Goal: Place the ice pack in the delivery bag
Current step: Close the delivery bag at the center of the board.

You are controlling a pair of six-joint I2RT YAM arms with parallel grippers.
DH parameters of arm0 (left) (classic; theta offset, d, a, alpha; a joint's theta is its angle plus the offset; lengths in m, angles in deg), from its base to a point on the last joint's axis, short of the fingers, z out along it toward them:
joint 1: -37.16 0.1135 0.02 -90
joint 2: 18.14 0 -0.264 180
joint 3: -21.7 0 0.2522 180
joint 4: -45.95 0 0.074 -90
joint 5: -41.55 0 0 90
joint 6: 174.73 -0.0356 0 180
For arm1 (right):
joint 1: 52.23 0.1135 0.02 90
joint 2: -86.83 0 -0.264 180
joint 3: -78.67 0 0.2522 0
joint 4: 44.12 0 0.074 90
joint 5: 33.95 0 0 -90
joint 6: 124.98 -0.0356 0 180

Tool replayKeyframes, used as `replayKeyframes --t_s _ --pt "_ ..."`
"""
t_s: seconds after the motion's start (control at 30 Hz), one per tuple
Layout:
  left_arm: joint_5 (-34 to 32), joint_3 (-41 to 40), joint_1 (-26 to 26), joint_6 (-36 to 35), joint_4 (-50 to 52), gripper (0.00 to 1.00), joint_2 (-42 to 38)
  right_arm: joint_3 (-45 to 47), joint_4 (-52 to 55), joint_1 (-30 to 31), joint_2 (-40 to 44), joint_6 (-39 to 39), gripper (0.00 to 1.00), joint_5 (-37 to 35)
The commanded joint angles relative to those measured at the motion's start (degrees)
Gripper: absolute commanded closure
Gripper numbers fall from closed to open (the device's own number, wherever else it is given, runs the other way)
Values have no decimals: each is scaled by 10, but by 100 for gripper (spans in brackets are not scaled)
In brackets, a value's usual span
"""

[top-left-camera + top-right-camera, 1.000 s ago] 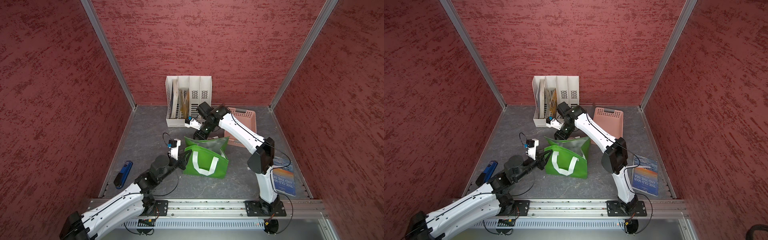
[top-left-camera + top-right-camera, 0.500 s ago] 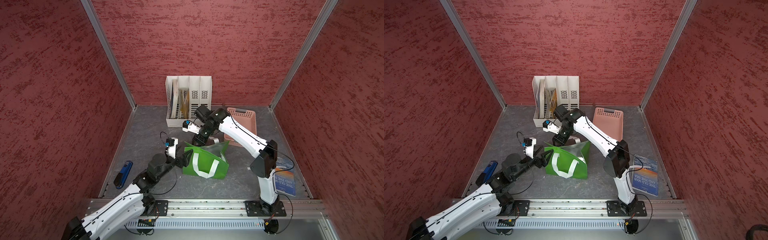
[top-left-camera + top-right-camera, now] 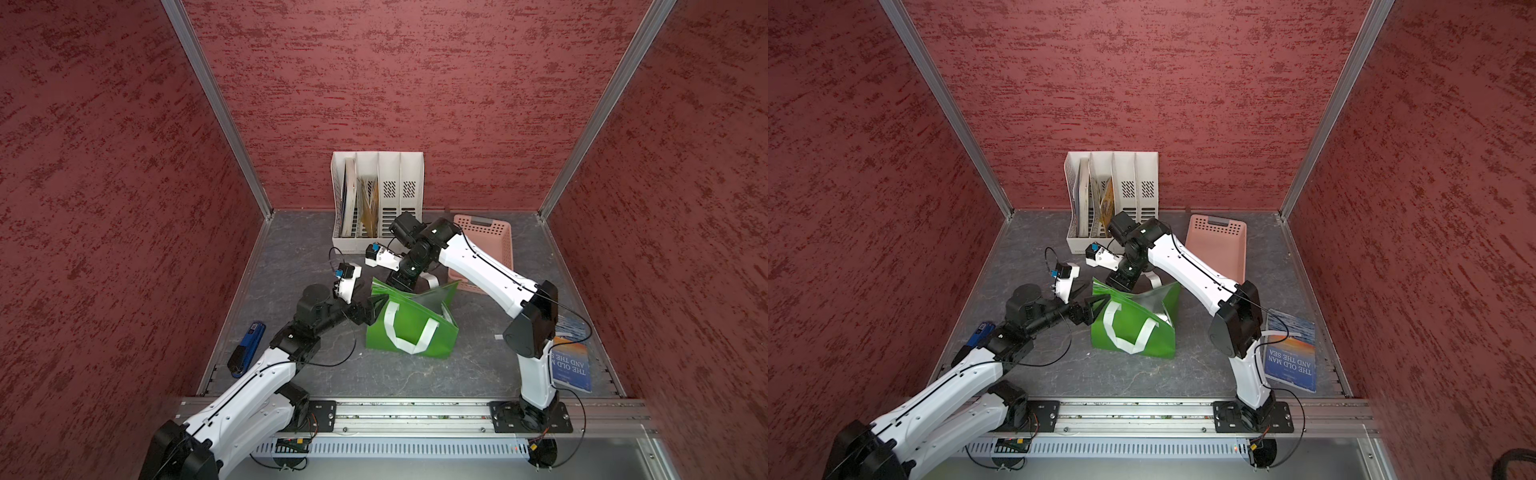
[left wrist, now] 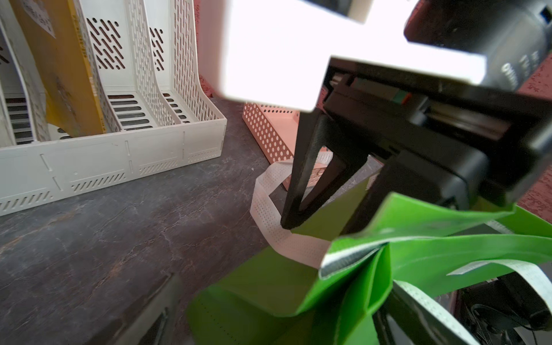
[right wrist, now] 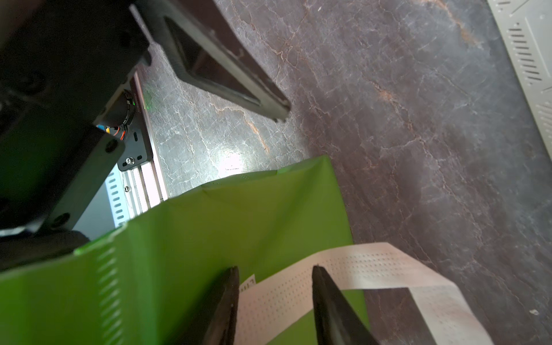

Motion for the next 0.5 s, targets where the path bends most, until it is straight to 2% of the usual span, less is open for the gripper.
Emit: replayKeyframes --t_s 0.0,0.27,0.37,0.47 --pt "66 20 13 -26 -25 0 15 8 -7 9 22 12 56 11" --pt "134 22 30 3 -55 1 36 29 -50 4 41 13 58 24" --pt "162 19 29 23 -61 10 36 39 -74 -4 50 4 58 34" --pt "169 11 28 40 -63 26 25 40 -79 -8 52 4 58 36"
